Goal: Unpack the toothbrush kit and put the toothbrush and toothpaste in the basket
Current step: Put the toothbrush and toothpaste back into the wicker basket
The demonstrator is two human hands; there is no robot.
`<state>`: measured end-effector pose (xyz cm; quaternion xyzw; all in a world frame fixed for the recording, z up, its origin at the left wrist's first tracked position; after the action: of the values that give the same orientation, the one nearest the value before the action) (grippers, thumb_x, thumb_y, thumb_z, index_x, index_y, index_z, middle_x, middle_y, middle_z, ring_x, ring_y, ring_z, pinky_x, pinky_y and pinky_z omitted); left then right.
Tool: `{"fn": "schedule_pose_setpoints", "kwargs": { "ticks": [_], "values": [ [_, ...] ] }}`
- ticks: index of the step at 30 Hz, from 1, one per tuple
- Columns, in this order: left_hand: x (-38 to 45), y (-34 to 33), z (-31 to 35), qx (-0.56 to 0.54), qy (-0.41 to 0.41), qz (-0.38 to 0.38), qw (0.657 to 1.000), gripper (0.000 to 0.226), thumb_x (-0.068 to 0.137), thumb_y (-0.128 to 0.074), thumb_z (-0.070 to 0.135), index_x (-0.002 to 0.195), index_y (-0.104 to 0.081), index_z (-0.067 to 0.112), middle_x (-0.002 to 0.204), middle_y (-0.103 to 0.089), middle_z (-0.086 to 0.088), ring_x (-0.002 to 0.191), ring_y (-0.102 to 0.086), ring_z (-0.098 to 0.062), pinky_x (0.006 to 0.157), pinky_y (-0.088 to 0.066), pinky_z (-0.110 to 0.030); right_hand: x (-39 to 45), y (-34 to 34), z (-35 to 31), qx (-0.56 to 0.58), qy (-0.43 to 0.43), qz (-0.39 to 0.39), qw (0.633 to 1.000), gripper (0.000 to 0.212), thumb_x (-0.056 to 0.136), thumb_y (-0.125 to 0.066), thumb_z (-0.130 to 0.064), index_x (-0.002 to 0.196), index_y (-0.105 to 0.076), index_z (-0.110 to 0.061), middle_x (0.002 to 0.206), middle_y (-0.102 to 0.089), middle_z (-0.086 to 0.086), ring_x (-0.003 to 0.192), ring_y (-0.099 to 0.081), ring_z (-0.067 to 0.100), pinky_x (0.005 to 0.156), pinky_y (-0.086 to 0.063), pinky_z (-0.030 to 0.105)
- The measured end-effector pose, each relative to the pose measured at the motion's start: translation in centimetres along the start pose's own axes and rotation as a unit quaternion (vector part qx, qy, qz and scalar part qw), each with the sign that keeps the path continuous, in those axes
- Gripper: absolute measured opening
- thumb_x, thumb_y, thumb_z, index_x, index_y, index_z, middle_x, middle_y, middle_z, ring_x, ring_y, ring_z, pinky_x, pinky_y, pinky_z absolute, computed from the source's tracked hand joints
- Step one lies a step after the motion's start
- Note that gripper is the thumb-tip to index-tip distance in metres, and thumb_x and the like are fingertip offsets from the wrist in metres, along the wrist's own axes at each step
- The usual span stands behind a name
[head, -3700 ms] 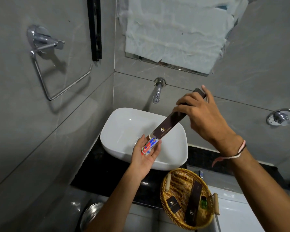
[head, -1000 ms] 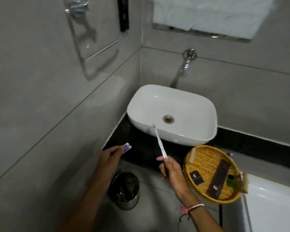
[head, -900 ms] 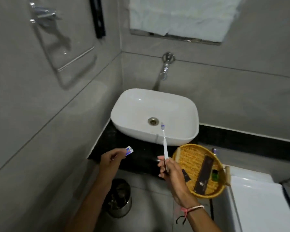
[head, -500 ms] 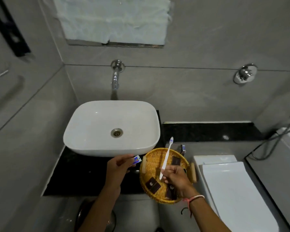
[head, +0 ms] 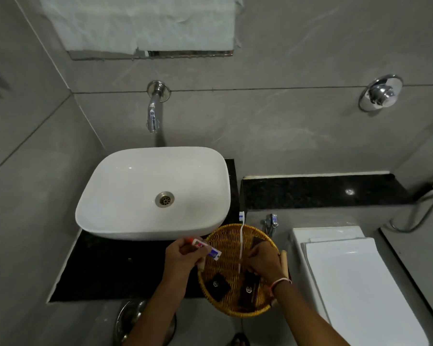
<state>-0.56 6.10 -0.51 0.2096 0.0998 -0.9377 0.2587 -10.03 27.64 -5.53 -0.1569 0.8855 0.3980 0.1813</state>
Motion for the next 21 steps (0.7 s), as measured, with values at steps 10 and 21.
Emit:
{"fn": "schedule_pose_setpoints", "kwargs": {
  "ticks": [10, 21],
  "values": [
    [1.1, -2.3, 3.1, 0.209, -0.071, -0.136, 0.966, 0.028, 0.071, -0.087, 0.006, 0.098, -0.079, 0.004, 0.093, -0.082, -0.016, 0.084, -0.079, -0.023, 0.075, -0.063, -0.028, -3.2, 0.3, -4.5, 0.147, 0.196, -0.181, 0.952, 0.024, 0.086, -0.077, -0.018, 0.110, -0.077, -0.017, 0.104, -0.080, -0.005, 0.097, -0.075, 0.006, 0.080, -0.060, 0.017],
    [0.5, -0.4, 4.5, 0.472, -0.403, -0.011, 0.784, 0.047, 0.095, -0.059, 0.039, 0.132, -0.062, 0.010, 0.133, -0.066, -0.016, 0.124, -0.060, -0.032, 0.101, -0.054, -0.046, -3.3, -2.5, -3.4, 0.276, -0.044, -0.078, 0.957, 0.017, 0.090, -0.061, 0.015, 0.102, -0.072, 0.010, 0.102, -0.075, 0.021, 0.080, -0.077, 0.025, 0.055, -0.063, 0.023]
  ]
}}
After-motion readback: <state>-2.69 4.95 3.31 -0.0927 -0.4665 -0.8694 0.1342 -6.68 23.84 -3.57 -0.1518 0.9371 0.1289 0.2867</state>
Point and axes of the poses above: each hand's wrist, its own x-axis towards the middle knuckle, its own y-axis out of the back of the hand, z = x × y, the point moved 4 cm from there along x, towards the middle knuckle
